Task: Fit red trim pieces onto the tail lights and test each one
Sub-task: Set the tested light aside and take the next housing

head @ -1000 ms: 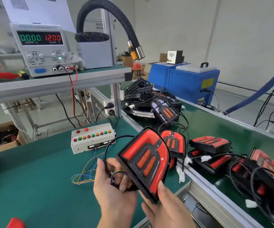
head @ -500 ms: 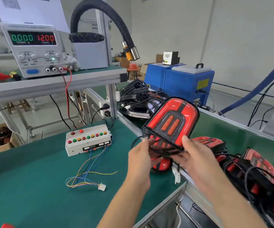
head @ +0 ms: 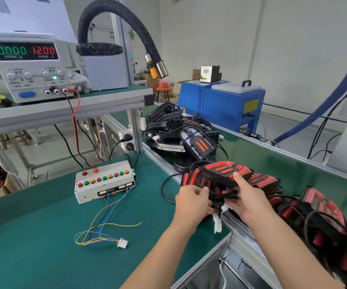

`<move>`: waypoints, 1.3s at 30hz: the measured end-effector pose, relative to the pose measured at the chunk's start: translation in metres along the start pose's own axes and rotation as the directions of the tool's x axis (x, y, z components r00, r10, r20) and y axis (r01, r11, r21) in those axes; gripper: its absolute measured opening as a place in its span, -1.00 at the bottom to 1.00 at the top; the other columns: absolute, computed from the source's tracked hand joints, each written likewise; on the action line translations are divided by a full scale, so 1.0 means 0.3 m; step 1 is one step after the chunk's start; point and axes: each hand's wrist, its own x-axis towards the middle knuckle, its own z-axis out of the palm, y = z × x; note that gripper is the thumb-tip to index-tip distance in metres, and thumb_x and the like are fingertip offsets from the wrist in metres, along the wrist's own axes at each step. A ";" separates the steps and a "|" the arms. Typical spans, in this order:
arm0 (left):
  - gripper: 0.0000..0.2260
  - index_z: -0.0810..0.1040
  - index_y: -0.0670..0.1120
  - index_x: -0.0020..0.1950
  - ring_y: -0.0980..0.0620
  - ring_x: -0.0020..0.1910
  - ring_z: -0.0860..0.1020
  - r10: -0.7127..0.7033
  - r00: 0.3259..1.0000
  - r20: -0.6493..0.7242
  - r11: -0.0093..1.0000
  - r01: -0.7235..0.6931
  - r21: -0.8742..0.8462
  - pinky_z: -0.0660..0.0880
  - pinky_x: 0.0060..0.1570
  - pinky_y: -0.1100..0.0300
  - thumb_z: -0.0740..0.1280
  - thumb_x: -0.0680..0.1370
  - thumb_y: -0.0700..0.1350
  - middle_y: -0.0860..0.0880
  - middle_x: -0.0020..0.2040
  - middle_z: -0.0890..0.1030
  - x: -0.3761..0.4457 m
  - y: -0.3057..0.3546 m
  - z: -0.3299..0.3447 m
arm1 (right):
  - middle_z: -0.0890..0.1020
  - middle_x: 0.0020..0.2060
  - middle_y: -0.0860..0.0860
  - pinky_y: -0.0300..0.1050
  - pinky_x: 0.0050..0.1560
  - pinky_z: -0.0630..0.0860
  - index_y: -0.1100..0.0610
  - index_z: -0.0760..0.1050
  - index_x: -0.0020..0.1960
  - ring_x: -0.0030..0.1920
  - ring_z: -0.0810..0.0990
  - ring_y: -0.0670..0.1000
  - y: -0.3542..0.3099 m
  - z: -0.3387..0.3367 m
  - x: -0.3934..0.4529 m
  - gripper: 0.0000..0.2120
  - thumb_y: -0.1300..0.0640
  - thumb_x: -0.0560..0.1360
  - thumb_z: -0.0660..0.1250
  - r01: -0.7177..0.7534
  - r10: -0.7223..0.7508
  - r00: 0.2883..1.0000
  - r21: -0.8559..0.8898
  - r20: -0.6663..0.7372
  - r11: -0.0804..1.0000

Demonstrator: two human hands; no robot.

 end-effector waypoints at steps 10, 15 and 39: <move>-0.79 0.63 -0.12 -0.09 -0.04 -0.33 0.70 0.032 0.995 0.089 0.998 -0.027 -0.057 0.58 -0.32 0.28 0.26 0.65 -0.11 -0.09 -0.29 0.70 -0.056 -0.054 -0.029 | 0.64 0.11 0.13 -0.02 -0.14 0.56 0.19 0.55 0.21 0.08 0.64 0.17 0.034 -0.008 -0.030 -0.52 -0.17 0.52 0.46 -0.057 0.057 0.995 0.002 -0.081 0.998; -0.76 0.62 -0.16 -0.12 -0.05 -0.34 0.68 0.057 0.995 0.082 0.993 -0.048 -0.106 0.59 -0.31 0.23 0.25 0.66 -0.11 -0.05 -0.34 0.67 -0.087 -0.070 -0.056 | 0.62 -0.04 0.11 0.08 0.01 0.60 0.13 0.53 -0.05 0.03 0.64 0.15 0.034 0.004 -0.070 -0.74 -0.06 0.55 0.46 0.002 0.000 0.997 0.022 -0.081 1.000; -0.79 0.64 -0.13 -0.17 0.02 -0.43 0.61 0.072 0.853 -0.518 0.997 -0.058 0.045 0.55 -0.36 0.16 0.31 0.62 -0.15 -0.06 -0.36 0.66 -0.184 -0.232 -0.855 | 0.44 -0.63 -0.07 -0.31 -0.45 0.31 0.09 0.50 -0.43 -0.58 0.36 -0.16 0.675 0.219 -0.520 -0.82 0.12 0.33 0.37 0.556 -0.338 0.796 -0.386 0.502 0.736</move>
